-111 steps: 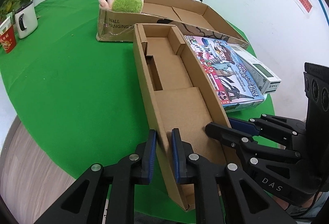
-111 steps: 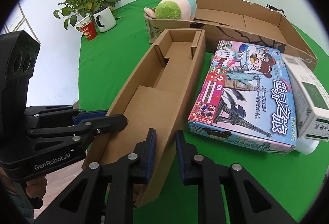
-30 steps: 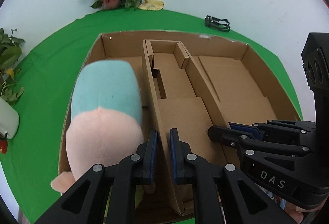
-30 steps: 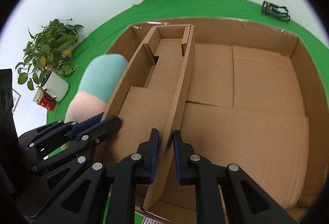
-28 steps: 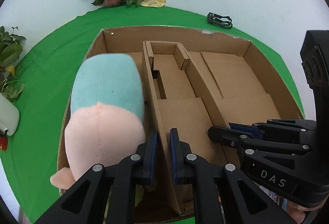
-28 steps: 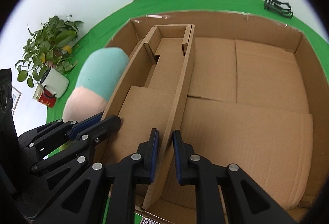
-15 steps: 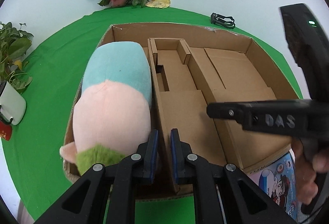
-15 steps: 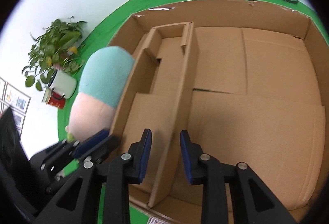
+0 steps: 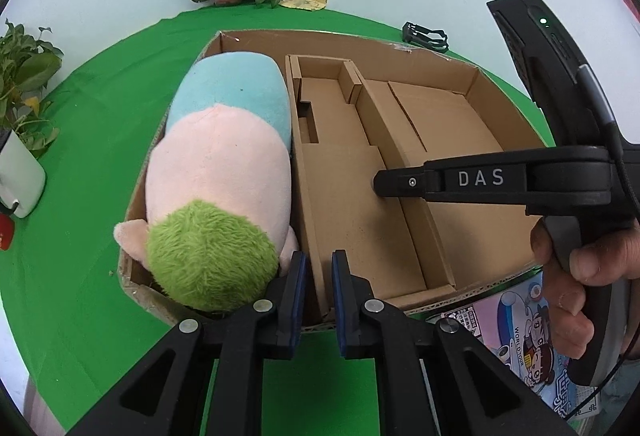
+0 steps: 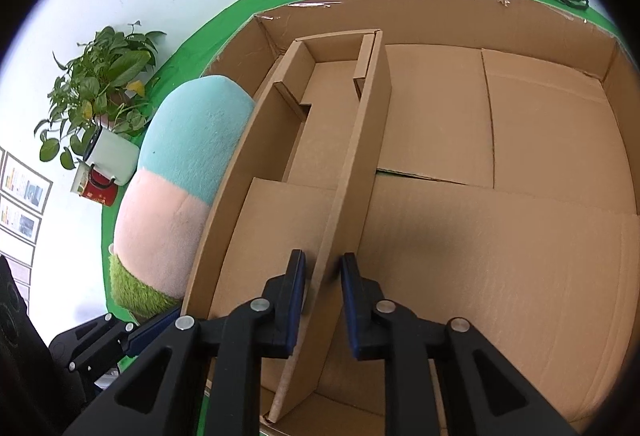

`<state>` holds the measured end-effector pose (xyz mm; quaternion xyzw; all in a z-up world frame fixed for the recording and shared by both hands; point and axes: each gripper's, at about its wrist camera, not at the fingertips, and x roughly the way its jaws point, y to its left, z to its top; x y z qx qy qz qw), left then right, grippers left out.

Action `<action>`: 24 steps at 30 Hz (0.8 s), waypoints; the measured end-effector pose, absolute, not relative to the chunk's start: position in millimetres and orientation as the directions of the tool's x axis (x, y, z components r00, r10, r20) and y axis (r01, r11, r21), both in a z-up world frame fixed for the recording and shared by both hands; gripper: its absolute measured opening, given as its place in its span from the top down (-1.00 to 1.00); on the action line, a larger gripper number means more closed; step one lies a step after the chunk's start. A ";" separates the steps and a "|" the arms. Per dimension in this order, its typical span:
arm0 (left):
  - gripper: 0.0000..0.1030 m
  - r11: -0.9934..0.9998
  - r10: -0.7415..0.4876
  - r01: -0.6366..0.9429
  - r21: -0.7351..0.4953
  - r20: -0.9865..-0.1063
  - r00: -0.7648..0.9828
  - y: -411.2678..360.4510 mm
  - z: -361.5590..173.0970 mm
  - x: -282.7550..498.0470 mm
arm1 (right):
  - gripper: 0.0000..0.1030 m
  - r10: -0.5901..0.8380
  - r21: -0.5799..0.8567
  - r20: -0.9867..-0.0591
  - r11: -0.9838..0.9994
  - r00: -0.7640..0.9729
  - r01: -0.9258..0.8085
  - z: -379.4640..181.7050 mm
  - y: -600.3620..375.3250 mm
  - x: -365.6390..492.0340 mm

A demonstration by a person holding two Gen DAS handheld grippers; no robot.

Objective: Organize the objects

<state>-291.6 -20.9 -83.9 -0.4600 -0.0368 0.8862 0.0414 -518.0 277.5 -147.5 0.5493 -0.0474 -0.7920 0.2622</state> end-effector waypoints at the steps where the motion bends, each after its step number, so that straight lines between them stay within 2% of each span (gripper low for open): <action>1: 0.75 -0.995 0.091 -0.028 -0.091 -0.809 -0.580 -21.3 -81.3 -288.5 | 0.56 -0.467 0.363 -0.845 -0.859 -0.262 0.360 -147.5 277.6 -518.1; 2: 0.73 -0.996 0.081 -0.023 -0.083 -0.804 -0.589 -21.5 -77.8 -285.4 | 0.24 -0.461 0.355 -0.844 -0.863 -0.273 0.360 -146.2 278.6 -517.3; 3: 0.66 -0.998 0.065 -0.023 -0.065 -0.793 -0.605 -21.1 -73.5 -280.3 | -0.35 -0.449 0.340 -0.845 -0.870 -0.290 0.356 -143.9 279.5 -515.8; 4: 0.53 -0.999 0.052 -0.023 -0.048 -0.782 -0.621 -20.8 -68.6 -275.1 | -0.62 -0.432 0.319 -0.842 -0.882 -0.323 0.348 -138.9 283.2 -512.9; 5: 0.42 -0.999 0.040 -0.024 -0.032 -0.762 -0.647 -19.8 -61.8 -267.1 | -0.75 -0.412 0.294 -0.834 -0.895 -0.368 0.336 -131.4 288.2 -508.9; 7: -0.39 -1.000 0.008 -0.012 0.000 -0.715 -0.699 -19.0 -48.7 -252.1 | -0.75 -0.340 0.201 -0.818 -0.925 -0.465 0.322 -111.4 300.5 -496.8; 9: -0.89 -0.998 -0.060 0.031 0.056 -0.642 -0.765 -15.8 -32.6 -233.7 | -0.79 -0.277 0.121 -0.795 -0.944 -0.540 0.306 -93.0 312.3 -482.8; 10: -1.00 -0.997 -0.076 0.040 0.073 -0.608 -0.790 -13.2 -25.5 -225.4 | -0.81 -0.255 0.090 -0.779 -0.949 -0.573 0.301 -84.5 318.5 -474.7; 14: -0.99 -0.996 -0.075 0.036 0.081 -0.540 -0.839 -3.7 -3.5 -197.0 | -0.99 -0.189 -0.014 -0.701 -0.960 -0.688 0.278 -52.6 347.6 -427.7; 21: -0.99 -0.999 -0.034 0.021 0.030 -0.519 -0.854 7.7 21.8 -155.9 | -0.99 -0.177 -0.024 -0.637 -0.968 -0.750 0.248 -38.2 377.2 -364.2; 24: -0.99 -1.000 -0.027 0.023 0.013 -0.528 -0.849 12.3 26.3 -139.6 | -0.99 -0.223 -0.007 -0.605 -0.958 -0.764 0.285 -33.6 382.1 -336.2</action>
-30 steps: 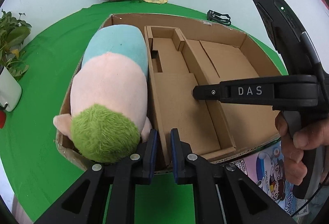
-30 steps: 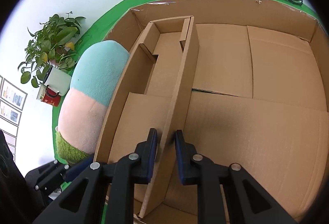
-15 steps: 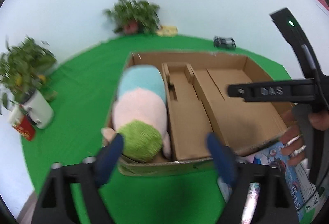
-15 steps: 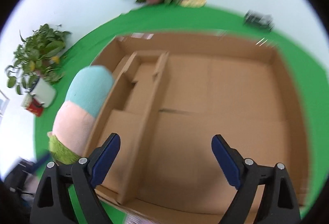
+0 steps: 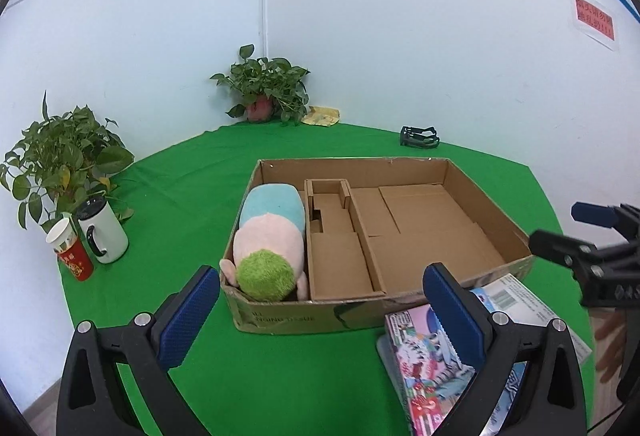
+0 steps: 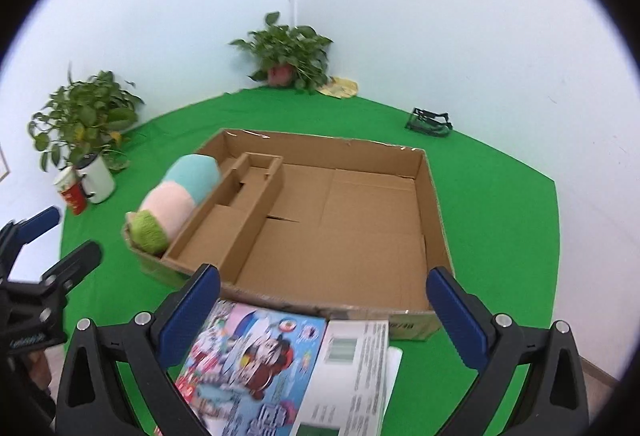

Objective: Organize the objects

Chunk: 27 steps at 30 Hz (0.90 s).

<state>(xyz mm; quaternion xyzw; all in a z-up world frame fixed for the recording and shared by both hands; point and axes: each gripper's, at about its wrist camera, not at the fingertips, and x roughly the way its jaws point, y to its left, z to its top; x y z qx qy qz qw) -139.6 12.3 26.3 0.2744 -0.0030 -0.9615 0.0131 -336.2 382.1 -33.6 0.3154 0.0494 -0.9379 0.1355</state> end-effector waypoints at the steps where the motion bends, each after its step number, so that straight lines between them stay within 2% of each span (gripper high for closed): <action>1: -0.99 -0.999 -0.032 0.032 0.008 -0.531 -0.847 13.4 27.0 -135.2 | -0.99 -0.242 -0.006 -0.595 -0.952 -0.766 0.306 -32.9 381.7 -326.3; 13: -0.99 -1.000 -0.004 0.016 -0.017 -0.541 -0.841 29.1 27.0 -91.9 | -0.99 -0.300 -0.020 -0.566 -0.926 -0.768 0.377 -44.4 374.2 -267.6; 20: -0.99 -0.995 0.096 -0.065 -0.074 -0.603 -0.792 33.8 17.2 -97.4 | -0.99 -0.393 -0.001 -0.609 -0.868 -0.689 0.496 -61.9 372.2 -251.5; 27: -0.99 -0.977 0.212 -0.138 -0.162 -0.671 -0.711 35.4 -17.6 -108.0 | -0.99 -0.513 0.061 -0.624 -0.783 -0.589 0.619 -92.5 354.4 -214.2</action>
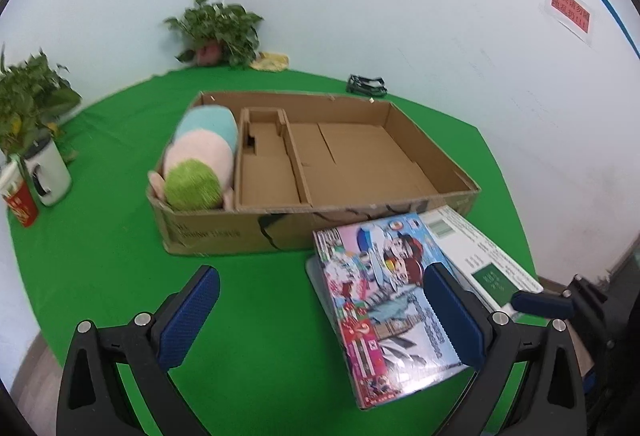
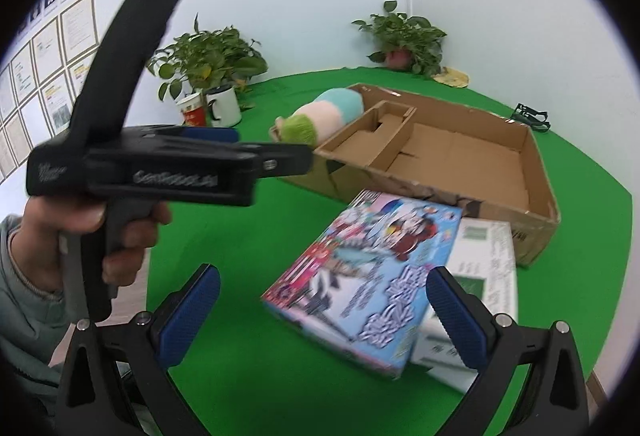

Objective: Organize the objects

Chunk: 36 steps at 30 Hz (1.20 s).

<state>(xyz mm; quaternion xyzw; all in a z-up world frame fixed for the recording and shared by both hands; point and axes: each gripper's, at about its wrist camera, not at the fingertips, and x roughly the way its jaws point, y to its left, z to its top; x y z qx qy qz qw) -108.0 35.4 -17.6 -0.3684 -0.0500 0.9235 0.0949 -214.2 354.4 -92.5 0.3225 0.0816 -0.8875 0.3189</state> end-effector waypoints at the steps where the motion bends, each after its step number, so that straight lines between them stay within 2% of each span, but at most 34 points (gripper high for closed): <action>1: -0.99 -0.971 0.238 -0.148 -0.189 -0.684 -0.690 35.0 -24.2 -110.2 | -0.99 -0.519 0.072 -0.632 -0.779 -0.575 0.623 -97.4 352.3 -212.8; 5: -0.98 -0.934 0.353 -0.182 -0.307 -0.716 -0.602 32.9 -49.8 -118.7 | -0.99 -0.526 0.150 -0.687 -0.778 -0.501 0.610 -118.5 351.2 -222.8; 9: -0.98 -0.902 0.428 -0.207 -0.380 -0.712 -0.557 36.0 -66.2 -125.0 | -0.99 -0.512 0.155 -0.709 -0.784 -0.485 0.601 -125.0 350.7 -227.0; 17: -0.89 -0.864 0.497 -0.204 -0.460 -0.716 -0.491 40.2 -96.0 -143.3 | -0.99 -0.432 0.105 -0.742 -0.830 -0.512 0.548 -124.4 352.4 -231.4; 19: -0.74 -0.858 0.508 -0.204 -0.472 -0.717 -0.476 40.6 -102.8 -148.3 | -0.99 -0.415 0.109 -0.754 -0.844 -0.509 0.526 -123.5 352.9 -232.7; 23: -0.60 -0.836 0.543 -0.201 -0.511 -0.716 -0.439 39.1 -117.3 -156.9 | -0.99 -0.397 0.130 -0.788 -0.854 -0.470 0.504 -127.3 345.5 -239.7; 25: -0.43 -0.824 0.562 -0.196 -0.532 -0.718 -0.412 37.9 -125.2 -160.0 | -0.99 -0.382 0.120 -0.803 -0.855 -0.456 0.504 -130.1 340.0 -241.2; 29: -0.29 -0.791 0.608 -0.214 -0.573 -0.700 -0.376 37.7 -131.2 -158.4 | -1.00 -0.338 0.108 -0.835 -0.874 -0.434 0.474 -137.9 335.6 -246.5; 32: -0.27 -0.794 0.604 -0.222 -0.565 -0.699 -0.382 36.8 -131.9 -157.4 | -1.00 -0.328 0.105 -0.837 -0.882 -0.438 0.460 -138.7 333.5 -247.1; 36: -0.14 -0.793 0.607 -0.229 -0.565 -0.696 -0.384 31.5 -133.7 -155.9 | -1.00 -0.335 0.107 -0.835 -0.877 -0.436 0.469 -139.5 330.7 -242.7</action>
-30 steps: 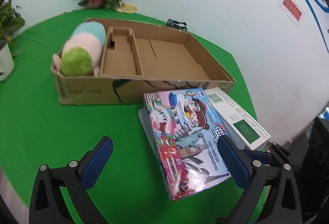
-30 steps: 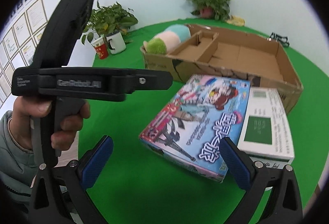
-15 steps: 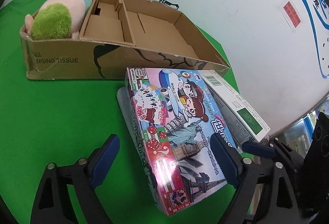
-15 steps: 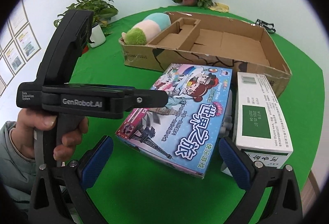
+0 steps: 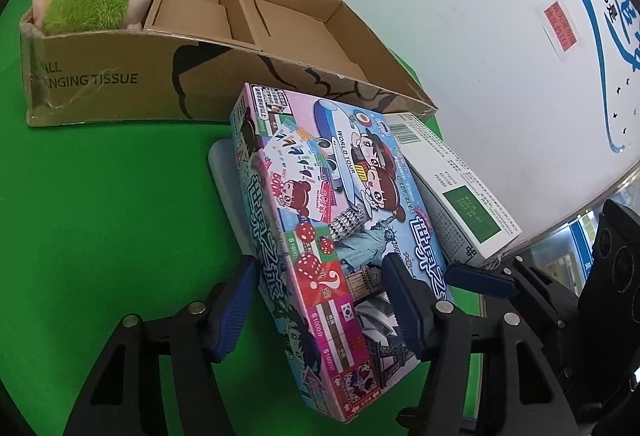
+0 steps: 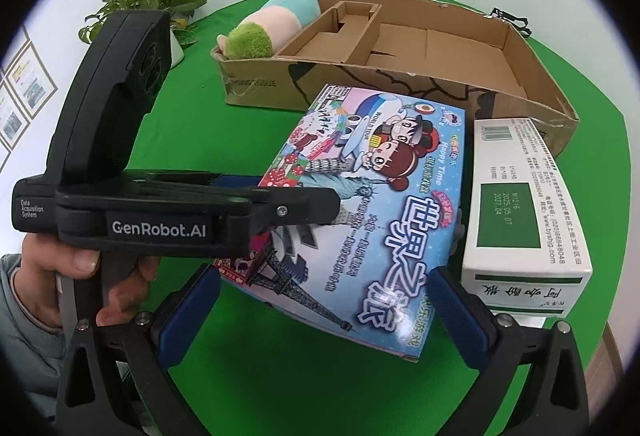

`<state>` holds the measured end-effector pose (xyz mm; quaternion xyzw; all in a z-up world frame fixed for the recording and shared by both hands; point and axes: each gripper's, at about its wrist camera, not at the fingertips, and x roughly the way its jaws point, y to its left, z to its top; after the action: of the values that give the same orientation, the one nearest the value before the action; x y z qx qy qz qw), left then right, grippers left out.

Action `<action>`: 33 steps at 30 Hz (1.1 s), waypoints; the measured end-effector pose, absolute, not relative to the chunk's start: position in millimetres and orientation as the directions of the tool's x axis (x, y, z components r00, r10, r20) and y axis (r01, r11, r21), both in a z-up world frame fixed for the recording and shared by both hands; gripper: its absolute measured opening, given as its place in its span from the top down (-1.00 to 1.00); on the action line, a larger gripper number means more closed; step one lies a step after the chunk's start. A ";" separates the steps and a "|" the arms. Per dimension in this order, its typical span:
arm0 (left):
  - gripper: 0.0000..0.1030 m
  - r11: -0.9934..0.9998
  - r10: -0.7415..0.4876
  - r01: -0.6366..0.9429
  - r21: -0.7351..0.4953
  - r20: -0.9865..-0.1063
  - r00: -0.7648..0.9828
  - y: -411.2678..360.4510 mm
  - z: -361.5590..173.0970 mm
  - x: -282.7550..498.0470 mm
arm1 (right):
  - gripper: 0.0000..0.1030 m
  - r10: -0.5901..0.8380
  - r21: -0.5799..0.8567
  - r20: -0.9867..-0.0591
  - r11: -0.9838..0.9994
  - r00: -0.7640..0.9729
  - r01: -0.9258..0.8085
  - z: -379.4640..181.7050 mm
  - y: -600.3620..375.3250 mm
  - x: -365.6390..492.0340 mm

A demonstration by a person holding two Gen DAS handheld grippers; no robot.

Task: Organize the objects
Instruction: 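Lift the game box with the left gripper and carry it toward the large box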

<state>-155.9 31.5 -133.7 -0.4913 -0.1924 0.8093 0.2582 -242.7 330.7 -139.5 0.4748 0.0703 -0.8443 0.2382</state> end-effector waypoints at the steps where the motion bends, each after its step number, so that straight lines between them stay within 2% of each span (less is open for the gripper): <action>1: -0.08 -0.787 0.615 -0.227 -0.574 -0.692 -0.379 30.4 -133.0 -153.6 | -1.00 -0.344 0.113 -0.834 -0.872 -0.432 0.476 -139.0 330.1 -241.7; 4: 0.07 -0.759 0.646 -0.219 -0.612 -0.670 -0.366 24.6 -131.9 -148.5 | -0.99 -0.351 0.124 -0.830 -0.873 -0.433 0.471 -139.0 332.7 -241.9; 7: 0.12 -0.749 0.656 -0.202 -0.631 -0.662 -0.364 22.9 -132.0 -146.0 | -0.99 -0.343 0.133 -0.829 -0.888 -0.441 0.441 -139.0 339.6 -245.4; 18: 0.10 -0.800 0.596 -0.202 -0.566 -0.704 -0.386 33.1 -123.6 -145.3 | -1.00 -0.347 0.166 -0.838 -0.898 -0.421 0.408 -146.3 356.0 -250.8; 25: 0.24 -0.822 0.564 -0.194 -0.535 -0.719 -0.406 26.8 -120.2 -145.7 | -1.00 -0.382 0.214 -0.833 -0.889 -0.400 0.404 -152.2 352.6 -249.4; 28: 0.24 -0.845 0.530 -0.181 -0.503 -0.738 -0.418 17.3 -119.3 -138.5 | -1.00 -0.416 0.223 -0.822 -0.864 -0.390 0.451 -149.2 339.5 -240.7; 33: 0.19 -0.839 0.531 -0.131 -0.529 -0.740 -0.413 -5.8 -128.8 -131.7 | -0.99 -0.460 0.232 -0.803 -0.828 -0.379 0.511 -144.2 326.8 -233.7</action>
<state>-131.7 -5.8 -128.8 -0.5023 -0.1992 0.8167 0.2026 -233.7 326.8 -144.2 0.4743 0.0271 -0.8299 0.2924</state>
